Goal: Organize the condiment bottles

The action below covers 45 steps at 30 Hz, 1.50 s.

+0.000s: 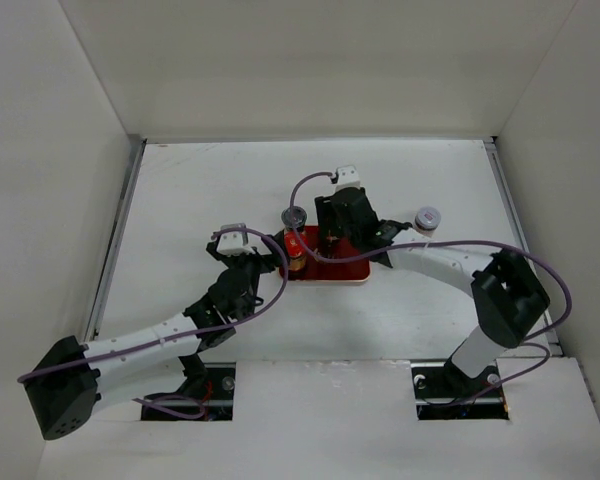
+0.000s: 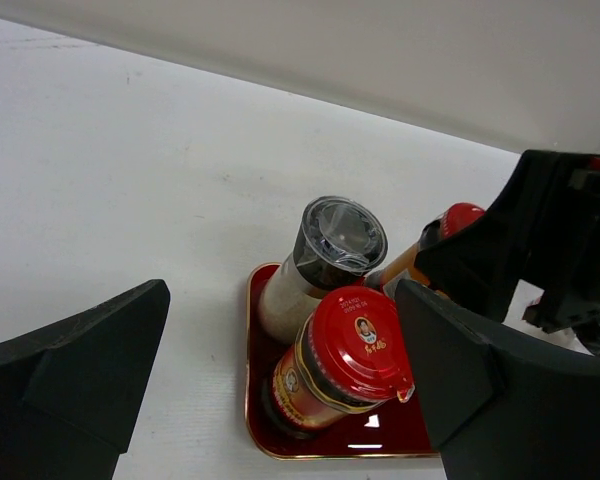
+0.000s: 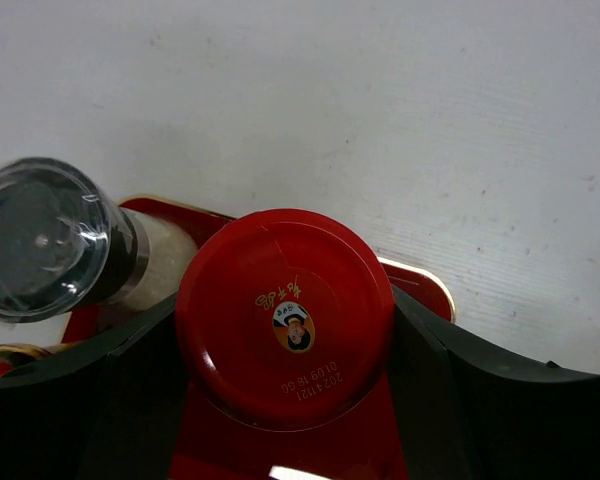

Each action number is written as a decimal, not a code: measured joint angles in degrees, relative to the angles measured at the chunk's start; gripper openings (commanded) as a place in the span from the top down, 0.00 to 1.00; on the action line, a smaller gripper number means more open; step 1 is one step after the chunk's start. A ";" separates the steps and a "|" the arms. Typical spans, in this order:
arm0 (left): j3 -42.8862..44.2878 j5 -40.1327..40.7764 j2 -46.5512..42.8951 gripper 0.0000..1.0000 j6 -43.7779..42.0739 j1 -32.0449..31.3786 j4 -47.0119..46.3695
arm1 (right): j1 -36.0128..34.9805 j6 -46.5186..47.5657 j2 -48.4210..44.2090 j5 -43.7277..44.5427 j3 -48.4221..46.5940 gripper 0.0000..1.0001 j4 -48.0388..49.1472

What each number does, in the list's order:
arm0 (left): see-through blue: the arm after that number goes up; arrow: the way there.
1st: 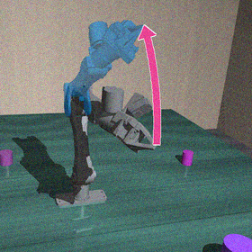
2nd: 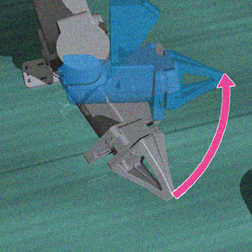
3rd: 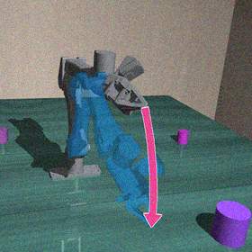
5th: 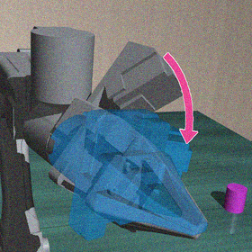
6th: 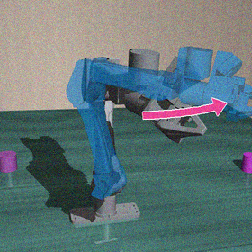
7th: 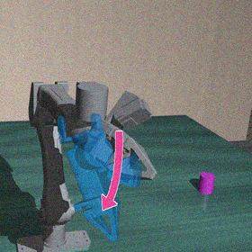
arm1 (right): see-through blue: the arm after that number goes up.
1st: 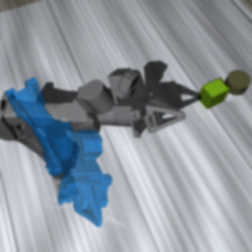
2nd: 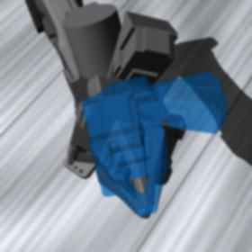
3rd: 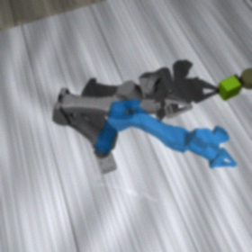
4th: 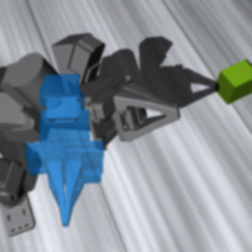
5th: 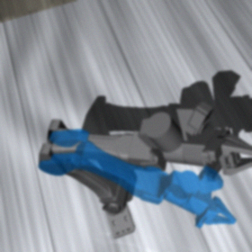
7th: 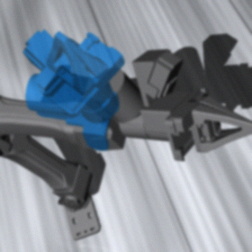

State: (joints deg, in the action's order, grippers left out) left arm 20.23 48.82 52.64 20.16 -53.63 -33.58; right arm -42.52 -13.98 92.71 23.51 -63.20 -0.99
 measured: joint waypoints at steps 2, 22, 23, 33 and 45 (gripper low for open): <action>-0.04 0.00 0.31 0.00 0.02 -0.02 -0.13 | -0.33 -0.35 1.29 0.07 0.28 0.32 0.28; -0.74 -0.52 2.16 0.00 0.22 -0.50 -1.07 | 0.24 -2.86 -17.73 12.87 12.13 0.00 7.45; -0.74 -0.55 2.14 0.00 0.22 -0.50 -1.11 | 1.55 -3.26 -20.96 14.60 14.43 0.00 7.37; -0.74 -1.07 3.10 0.00 0.22 -0.39 -1.66 | 13.44 -8.20 -25.14 14.67 24.68 0.00 2.25; -0.74 -1.31 3.85 0.00 0.26 -0.15 -1.97 | 14.91 -10.36 -21.42 8.48 26.18 0.45 2.40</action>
State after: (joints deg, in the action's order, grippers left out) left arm 19.49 47.51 56.49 20.43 -53.78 -35.55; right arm -27.62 -24.34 71.29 31.99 -37.01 1.41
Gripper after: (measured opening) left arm 0.997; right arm 0.678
